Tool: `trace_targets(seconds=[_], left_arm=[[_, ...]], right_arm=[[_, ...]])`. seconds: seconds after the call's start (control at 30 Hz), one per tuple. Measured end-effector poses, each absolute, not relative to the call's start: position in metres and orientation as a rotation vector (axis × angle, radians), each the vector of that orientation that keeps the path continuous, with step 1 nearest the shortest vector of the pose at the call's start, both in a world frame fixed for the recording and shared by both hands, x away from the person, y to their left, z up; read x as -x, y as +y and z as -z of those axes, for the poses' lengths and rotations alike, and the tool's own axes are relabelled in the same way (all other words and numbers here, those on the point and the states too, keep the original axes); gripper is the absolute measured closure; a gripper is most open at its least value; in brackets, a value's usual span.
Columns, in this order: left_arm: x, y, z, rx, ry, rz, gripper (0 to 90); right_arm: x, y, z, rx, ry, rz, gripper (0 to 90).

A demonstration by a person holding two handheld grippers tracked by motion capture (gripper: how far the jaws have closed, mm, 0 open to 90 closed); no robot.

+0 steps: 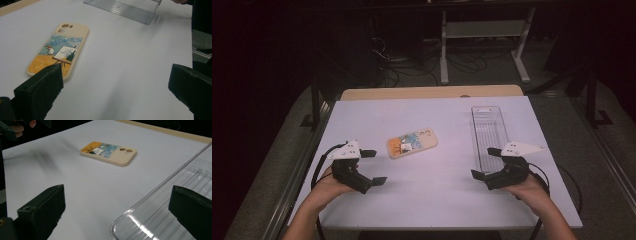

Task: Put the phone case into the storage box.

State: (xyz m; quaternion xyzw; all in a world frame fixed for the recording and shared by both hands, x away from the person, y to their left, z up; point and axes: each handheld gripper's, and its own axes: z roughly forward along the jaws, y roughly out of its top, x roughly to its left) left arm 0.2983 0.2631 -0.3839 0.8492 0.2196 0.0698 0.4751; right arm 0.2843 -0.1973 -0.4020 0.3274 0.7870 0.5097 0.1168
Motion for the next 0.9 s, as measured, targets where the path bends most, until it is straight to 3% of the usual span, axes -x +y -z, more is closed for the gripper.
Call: trace_targets(seconds=[0.9], left_arm=[[-0.3010, 0.2599, 0.3850, -2.075, 0.532, -0.159, 0.0]], right_arm=[[-0.2841, -0.1976, 0.4019, -0.968, 2.305, -1.496, 0.5]])
